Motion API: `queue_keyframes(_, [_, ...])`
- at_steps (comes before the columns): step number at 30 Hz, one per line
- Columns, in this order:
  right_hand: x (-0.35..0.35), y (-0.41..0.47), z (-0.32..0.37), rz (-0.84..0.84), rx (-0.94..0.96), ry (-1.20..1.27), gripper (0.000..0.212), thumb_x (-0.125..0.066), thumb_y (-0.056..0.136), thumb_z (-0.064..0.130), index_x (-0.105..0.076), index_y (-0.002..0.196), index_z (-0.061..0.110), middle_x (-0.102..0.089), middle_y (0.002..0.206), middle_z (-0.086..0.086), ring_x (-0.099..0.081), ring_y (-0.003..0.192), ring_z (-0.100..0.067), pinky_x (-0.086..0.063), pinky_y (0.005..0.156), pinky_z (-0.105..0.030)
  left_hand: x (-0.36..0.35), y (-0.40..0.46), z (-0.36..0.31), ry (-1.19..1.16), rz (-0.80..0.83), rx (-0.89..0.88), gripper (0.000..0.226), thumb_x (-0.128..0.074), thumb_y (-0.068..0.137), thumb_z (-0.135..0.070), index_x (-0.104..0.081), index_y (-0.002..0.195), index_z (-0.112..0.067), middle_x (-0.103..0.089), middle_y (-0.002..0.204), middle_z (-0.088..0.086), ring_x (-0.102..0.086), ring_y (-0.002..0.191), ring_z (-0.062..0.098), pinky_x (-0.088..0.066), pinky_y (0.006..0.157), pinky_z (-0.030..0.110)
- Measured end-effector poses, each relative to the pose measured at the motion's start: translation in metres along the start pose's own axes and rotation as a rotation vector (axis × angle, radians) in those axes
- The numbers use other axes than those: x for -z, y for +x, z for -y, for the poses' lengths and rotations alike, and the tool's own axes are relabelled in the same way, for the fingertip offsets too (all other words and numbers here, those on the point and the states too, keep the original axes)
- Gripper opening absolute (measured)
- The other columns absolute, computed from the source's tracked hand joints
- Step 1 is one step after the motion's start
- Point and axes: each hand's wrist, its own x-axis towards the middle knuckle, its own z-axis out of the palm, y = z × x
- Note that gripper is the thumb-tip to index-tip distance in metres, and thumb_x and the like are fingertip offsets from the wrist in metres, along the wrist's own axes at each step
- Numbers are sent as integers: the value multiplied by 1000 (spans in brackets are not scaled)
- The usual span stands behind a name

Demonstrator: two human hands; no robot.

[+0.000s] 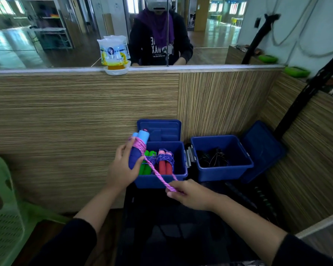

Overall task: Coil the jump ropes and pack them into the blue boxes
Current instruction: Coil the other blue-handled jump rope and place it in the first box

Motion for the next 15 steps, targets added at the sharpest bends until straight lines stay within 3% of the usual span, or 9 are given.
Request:
queue_keyframes(2, [9,-2,11,8,55,-84,23,-49,96,34,-56,89,14,-51,69,1,-48,66,-14,-40,65,-31,-4,-9,14,172,150,-146,69,-43,84,-58,-20,147,-46,-47,131,8,-66,85,34,-56,63,39])
queue_keyframes(4, [22,0,20,-16,77,-133,24,-50,95,36,-58,88,15,-54,69,-2,-51,66,-17,-43,66,-36,-11,-23,19,295,286,-340,75,-44,84,-56,-6,148,-51,-51,131,10,-67,75,32,-56,57,35])
queue_keyframes(7, [47,8,25,-54,106,-160,20,-54,94,30,-64,96,13,-60,74,-5,-53,69,-17,-39,64,-28,-19,-46,12,322,385,-510,81,-47,87,-56,0,151,-40,-55,132,11,-68,86,27,-57,71,32])
queue_keyframes(10, [64,16,17,-87,84,-87,21,-59,92,28,-69,97,11,-68,88,-4,-59,80,-13,-43,72,-23,-18,-64,-11,98,435,-542,86,-54,87,-55,-6,152,-28,-57,133,9,-64,105,24,-48,92,32])
queue_keyframes(15, [70,24,0,-55,-2,257,21,-70,82,26,-72,87,6,-69,82,0,-61,78,-5,-48,78,-22,-2,-65,-58,-39,290,-778,73,-55,91,-50,-21,147,-18,-41,140,11,-57,112,24,-45,94,30])
